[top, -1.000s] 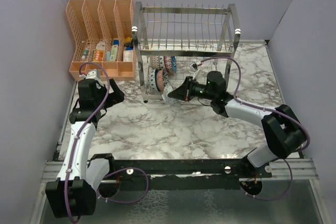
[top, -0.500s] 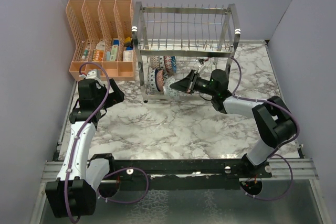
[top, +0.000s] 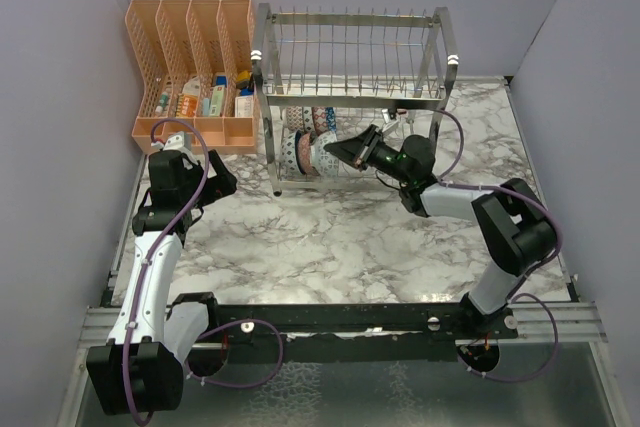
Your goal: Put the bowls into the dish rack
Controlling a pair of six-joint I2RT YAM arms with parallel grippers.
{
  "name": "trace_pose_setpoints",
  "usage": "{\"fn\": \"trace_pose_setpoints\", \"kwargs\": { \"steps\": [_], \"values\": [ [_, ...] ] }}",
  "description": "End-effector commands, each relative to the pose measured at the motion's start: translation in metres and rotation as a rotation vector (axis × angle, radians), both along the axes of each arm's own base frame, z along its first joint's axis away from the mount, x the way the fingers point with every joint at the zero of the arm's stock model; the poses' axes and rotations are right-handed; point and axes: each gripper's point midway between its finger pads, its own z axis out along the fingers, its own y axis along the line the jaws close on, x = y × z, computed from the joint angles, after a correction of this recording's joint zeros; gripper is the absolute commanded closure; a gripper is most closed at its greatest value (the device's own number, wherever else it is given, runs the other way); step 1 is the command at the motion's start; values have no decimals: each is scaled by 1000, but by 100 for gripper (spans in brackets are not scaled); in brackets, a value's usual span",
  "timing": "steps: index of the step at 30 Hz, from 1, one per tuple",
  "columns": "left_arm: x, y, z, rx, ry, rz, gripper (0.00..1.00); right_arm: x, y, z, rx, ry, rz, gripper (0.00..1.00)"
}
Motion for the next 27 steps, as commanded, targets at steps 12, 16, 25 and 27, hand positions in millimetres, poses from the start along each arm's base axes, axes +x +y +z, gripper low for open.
{"fn": "trace_pose_setpoints", "kwargs": {
  "steps": [12, 16, 25, 27],
  "values": [
    [3, 0, 5, -3, -26, -8, 1, 37, -20, -3, 229, -19, -203, 99],
    [3, 0, 5, -3, -24, -8, 1, 43, -27, -12, 210, 6, -261, 99],
    [3, 0, 4, -4, -21, -7, 1, 53, -23, -33, 212, 47, -264, 99],
    [3, 1, 4, -2, -19, -6, 1, 56, -23, -37, 223, 59, -270, 99]
  ]
}}
